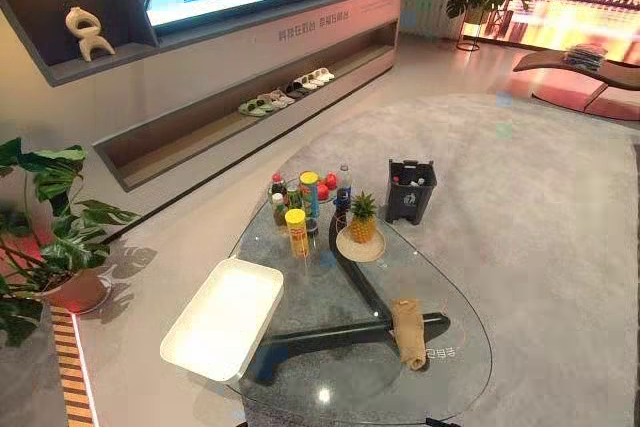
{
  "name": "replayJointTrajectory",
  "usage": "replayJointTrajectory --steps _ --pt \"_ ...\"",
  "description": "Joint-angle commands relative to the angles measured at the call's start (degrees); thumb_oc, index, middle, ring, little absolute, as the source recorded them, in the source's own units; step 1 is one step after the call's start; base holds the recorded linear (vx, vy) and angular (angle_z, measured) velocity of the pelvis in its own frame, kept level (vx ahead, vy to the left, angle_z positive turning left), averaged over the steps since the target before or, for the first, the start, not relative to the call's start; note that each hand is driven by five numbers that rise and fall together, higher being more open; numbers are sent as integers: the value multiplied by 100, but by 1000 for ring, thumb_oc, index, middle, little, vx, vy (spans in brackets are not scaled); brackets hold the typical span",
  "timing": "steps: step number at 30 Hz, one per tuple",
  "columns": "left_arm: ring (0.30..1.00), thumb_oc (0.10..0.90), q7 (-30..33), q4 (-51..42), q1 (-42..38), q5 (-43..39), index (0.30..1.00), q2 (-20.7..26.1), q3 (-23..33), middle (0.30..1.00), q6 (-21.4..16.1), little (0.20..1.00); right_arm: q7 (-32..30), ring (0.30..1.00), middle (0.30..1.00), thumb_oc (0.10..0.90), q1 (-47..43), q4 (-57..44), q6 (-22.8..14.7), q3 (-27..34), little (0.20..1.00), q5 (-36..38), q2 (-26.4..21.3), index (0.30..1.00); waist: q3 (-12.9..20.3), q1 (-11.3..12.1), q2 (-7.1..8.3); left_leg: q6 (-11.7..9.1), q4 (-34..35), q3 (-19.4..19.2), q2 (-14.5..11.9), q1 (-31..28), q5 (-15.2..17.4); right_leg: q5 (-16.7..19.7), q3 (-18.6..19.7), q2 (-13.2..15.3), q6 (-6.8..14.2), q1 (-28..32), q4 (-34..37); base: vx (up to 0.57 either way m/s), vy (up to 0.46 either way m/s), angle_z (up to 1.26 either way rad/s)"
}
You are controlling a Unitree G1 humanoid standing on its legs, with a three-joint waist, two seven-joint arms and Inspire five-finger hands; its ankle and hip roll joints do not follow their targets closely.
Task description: Wipe the table with a cloth and put it in the basket.
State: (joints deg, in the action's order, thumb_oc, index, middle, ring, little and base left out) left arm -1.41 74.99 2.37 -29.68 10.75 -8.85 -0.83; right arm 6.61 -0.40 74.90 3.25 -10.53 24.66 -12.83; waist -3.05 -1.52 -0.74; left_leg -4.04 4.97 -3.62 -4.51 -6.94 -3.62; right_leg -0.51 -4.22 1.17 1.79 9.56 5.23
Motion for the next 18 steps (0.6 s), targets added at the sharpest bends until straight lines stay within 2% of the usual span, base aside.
replayJointTrajectory --steps 1,18 --pt "900 800 40 340 -501 122 900 -186 -188 900 -53 900 -47 900 900 800 -297 367 81 -182 900 -221 224 900 -170 139 193 323 -54 115 492 -160 526 116 -209 104 189 -144 -45 -51 314 -41" --pt "900 800 50 360 -476 134 900 -190 -159 900 -88 900 30 900 900 800 -292 429 41 -132 900 -221 196 900 -176 129 168 319 -61 93 492 -156 523 120 -214 113 193 -147 -43 0 0 0"
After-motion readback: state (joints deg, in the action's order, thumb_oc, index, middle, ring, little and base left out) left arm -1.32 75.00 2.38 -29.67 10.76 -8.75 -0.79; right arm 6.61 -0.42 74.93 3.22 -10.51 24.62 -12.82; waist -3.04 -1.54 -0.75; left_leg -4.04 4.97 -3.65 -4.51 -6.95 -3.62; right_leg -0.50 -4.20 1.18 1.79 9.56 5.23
